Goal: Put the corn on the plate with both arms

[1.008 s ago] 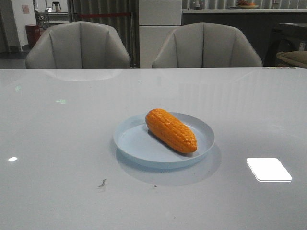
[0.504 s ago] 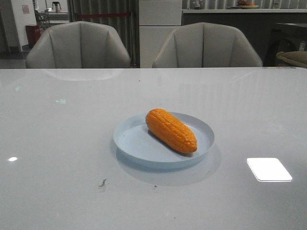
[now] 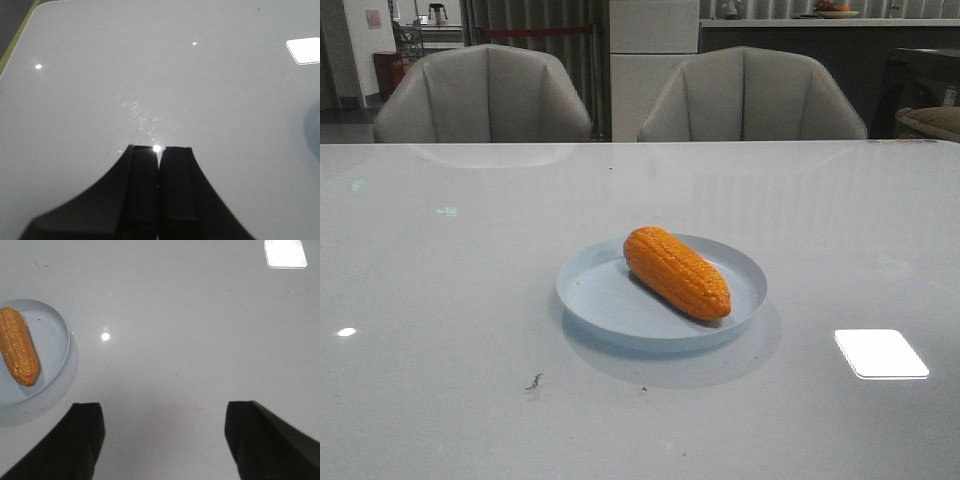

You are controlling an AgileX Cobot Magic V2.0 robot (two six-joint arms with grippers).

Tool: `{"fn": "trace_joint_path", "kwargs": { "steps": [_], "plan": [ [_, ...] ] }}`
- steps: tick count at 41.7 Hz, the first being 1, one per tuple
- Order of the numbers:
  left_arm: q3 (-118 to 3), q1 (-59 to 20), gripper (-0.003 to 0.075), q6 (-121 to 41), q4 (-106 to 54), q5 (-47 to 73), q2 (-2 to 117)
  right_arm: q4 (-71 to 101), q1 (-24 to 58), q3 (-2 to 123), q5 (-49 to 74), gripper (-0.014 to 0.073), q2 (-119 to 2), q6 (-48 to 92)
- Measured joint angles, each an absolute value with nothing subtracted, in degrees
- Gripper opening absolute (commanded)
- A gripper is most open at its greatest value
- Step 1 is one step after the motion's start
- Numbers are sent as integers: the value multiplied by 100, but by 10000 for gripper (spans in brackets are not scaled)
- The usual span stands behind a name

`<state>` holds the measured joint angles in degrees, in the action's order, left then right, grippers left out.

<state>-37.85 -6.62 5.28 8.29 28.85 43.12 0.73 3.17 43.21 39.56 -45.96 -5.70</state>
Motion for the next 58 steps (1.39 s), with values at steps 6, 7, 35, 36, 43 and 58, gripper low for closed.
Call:
{"fn": "trace_joint_path", "kwargs": {
  "steps": [6,7,35,36,43,58],
  "plan": [
    [-3785,-662,90,528,829,2876,4312,73,317,4321,3956,602,-4596,-570],
    [-3785,-662,90,528,829,2876,4312,73,317,4321,3956,602,-4596,-570],
    [-1578,-494,90,-628,0,284,2024,73,317,4321,3956,602,-4596,-570],
    [-1408,-455,90,-612,0,197,1870,73,317,4321,3956,602,-4596,-570],
    [-544,-171,90,-423,0,0,665,73,317,4321,3956,602,-4596,-570],
    [34,-115,90,-368,-277,216,-25,73,317,4321,3956,602,-4596,-570]
  ]
}}
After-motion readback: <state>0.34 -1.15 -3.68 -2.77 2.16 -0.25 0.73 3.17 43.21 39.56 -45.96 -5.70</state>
